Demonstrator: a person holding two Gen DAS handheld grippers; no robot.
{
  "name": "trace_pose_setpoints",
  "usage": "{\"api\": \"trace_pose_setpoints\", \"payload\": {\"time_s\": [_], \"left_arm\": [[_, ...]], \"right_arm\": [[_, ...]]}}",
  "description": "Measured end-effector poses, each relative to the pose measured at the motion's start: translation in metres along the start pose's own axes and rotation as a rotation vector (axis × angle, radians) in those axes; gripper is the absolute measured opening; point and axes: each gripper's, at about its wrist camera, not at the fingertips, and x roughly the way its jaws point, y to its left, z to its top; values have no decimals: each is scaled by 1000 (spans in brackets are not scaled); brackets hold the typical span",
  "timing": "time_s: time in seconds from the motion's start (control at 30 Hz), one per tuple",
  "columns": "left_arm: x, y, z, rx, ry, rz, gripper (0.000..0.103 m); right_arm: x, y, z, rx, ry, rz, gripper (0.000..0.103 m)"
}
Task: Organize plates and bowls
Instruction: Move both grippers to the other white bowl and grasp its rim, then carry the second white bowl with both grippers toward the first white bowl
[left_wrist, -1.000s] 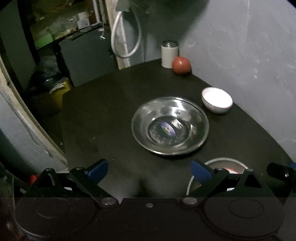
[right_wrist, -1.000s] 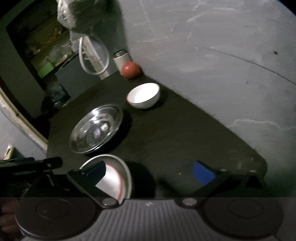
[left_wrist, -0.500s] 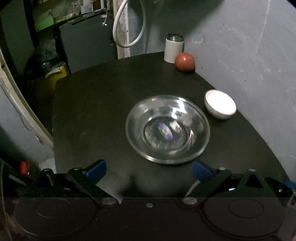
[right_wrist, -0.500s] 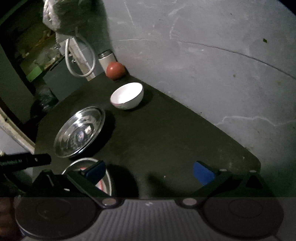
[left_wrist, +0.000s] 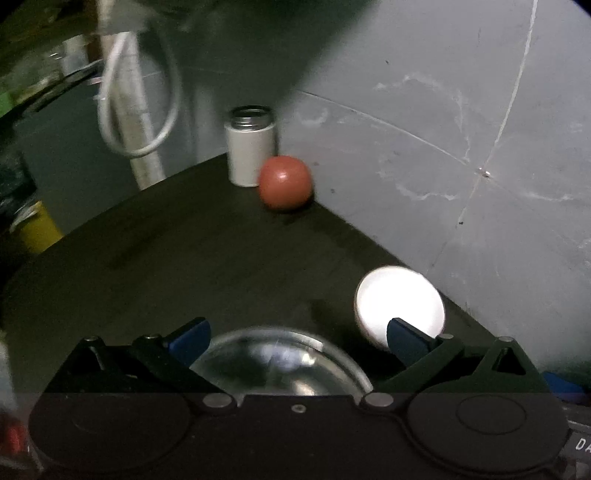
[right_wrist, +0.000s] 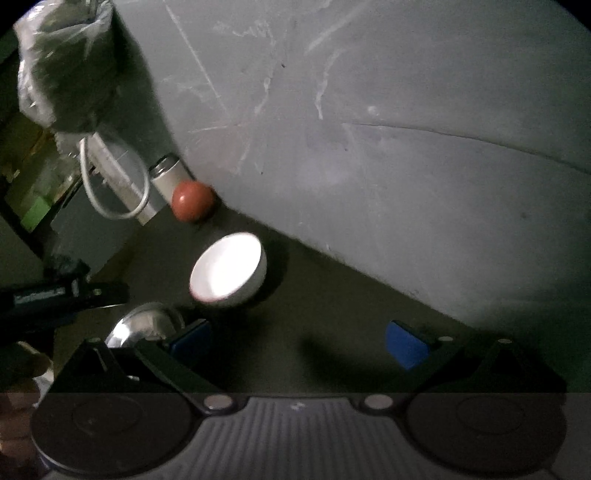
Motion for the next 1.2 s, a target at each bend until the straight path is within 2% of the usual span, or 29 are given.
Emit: {"api": "trace_pose_setpoints", "payload": {"time_s": [0.3,0.43,0.5,0.53,0.73,0.87,0.93,1.0,1.2], "left_arm": [[65,6,25,60,63,-82,101],[78,9,25,63,80,-113,101],[81,10,25,60,83,-125,96],[82,10,26,58,86,-136,93],[88,7,28,69,103,-207,73],[88,4,27,73,117,-267,45],[87,4,27,62,115,-276,40],[86,5,28,49,116,-284,28],[87,4,26,31,141,-292,11]], "right_arm": [[63,15,22,0,-7,-27,99],[78,18,27,-6,-7,-43,95],[83,18,29,-4,-4,-48,91],[85,18,30,-6,-5,-57,86],[96,22,30,-16,12,-70,75],[100,26,31,-17,25,-56,63],[102,28,32,-23,26,-48,53],[103,33,33,-35,29,-46,46],[105,36,35,-27,44,-22,33]]}}
